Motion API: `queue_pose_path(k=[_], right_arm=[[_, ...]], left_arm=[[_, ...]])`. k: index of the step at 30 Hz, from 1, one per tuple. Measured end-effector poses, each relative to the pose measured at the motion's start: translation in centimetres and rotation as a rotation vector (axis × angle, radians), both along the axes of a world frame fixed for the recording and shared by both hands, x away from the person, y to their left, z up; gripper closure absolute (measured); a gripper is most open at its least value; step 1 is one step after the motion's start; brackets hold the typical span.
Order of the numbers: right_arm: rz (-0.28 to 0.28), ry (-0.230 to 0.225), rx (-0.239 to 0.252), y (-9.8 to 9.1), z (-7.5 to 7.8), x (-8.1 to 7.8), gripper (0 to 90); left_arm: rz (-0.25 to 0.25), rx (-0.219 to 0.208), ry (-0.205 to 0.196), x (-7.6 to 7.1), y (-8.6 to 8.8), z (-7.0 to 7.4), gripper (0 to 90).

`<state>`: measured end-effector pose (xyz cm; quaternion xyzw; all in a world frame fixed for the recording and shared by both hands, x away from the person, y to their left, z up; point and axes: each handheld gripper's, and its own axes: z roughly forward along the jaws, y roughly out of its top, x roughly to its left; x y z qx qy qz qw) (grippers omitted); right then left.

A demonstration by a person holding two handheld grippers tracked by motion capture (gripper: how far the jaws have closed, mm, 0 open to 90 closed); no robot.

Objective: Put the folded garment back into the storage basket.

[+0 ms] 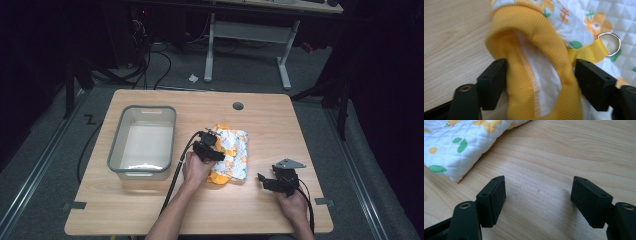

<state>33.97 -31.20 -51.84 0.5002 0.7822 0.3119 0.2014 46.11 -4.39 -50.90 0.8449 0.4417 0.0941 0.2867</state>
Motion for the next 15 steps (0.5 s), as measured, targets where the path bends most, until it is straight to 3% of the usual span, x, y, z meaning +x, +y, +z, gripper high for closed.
queue_pose_path(k=[5,9,15], right_arm=[[0.0,0.0,0.0,0.0,0.0,0.0,28.5],[0.0,0.0,0.0,0.0,0.0,0.0,28.5],[0.0,0.0,0.0,0.0,0.0,0.0,28.5]], left_arm=[[-0.015,0.016,-0.013,-0.3,-0.3,0.1,39.6],[-0.043,0.005,-0.02,-0.8,-0.7,0.3,55.9],[-0.041,-0.03,-0.035,-1.1,-0.5,0.0,66.0]])
